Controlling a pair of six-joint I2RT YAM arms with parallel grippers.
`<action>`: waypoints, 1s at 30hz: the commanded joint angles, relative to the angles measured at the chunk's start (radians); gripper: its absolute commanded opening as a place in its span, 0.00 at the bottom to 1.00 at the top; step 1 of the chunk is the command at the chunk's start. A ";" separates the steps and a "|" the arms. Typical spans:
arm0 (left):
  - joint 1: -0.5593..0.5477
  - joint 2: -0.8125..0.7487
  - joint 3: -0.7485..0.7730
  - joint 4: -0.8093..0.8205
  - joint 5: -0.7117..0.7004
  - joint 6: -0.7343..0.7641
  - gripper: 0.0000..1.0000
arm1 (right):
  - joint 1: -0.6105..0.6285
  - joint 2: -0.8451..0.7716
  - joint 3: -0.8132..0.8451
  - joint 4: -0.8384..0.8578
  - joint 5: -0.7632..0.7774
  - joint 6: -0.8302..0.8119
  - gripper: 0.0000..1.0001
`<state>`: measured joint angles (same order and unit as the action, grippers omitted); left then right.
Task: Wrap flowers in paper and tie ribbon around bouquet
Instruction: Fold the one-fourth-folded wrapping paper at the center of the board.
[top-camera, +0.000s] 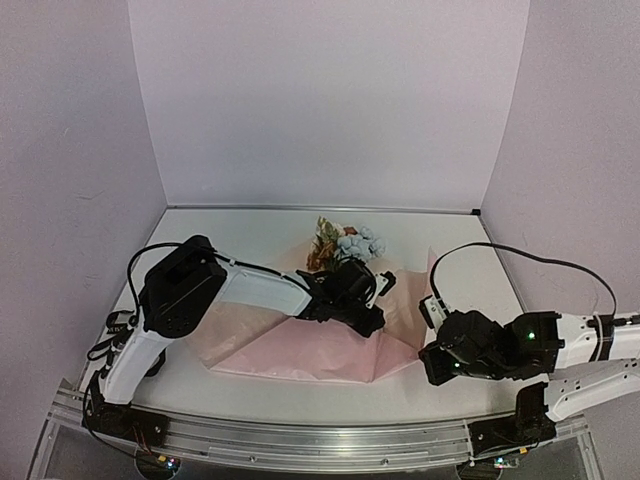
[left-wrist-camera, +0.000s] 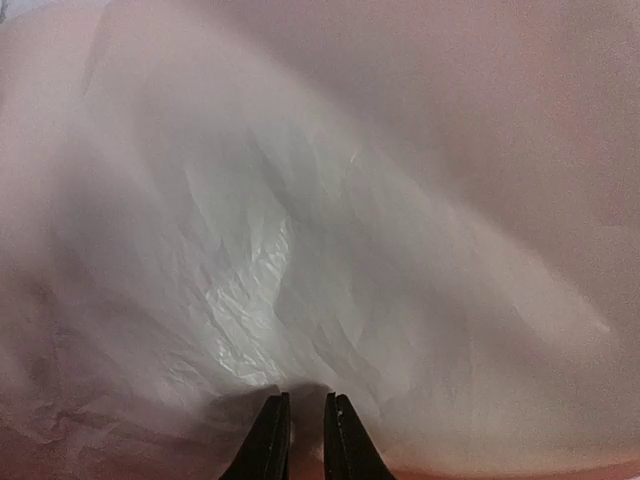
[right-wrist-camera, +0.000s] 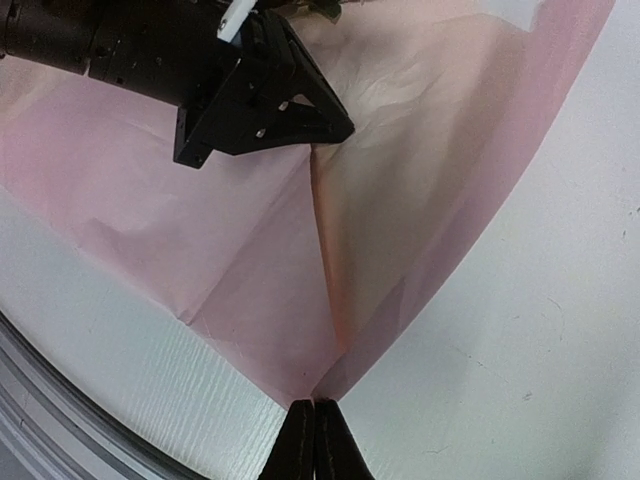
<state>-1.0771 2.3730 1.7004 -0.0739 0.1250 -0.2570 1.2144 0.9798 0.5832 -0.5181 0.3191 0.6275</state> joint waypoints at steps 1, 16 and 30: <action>0.006 -0.016 0.042 -0.003 -0.032 0.019 0.14 | 0.007 0.005 0.059 -0.062 0.013 -0.031 0.00; 0.043 -0.357 -0.175 0.069 -0.021 -0.040 0.27 | -0.010 -0.028 0.091 -0.208 0.160 -0.103 0.00; 0.051 -0.854 -0.912 0.061 0.033 -0.287 0.08 | -0.097 -0.033 0.135 -0.281 0.097 -0.183 0.00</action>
<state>-1.0275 1.6309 0.9511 -0.0170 0.1167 -0.4359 1.1213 0.9294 0.6548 -0.7721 0.4307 0.4832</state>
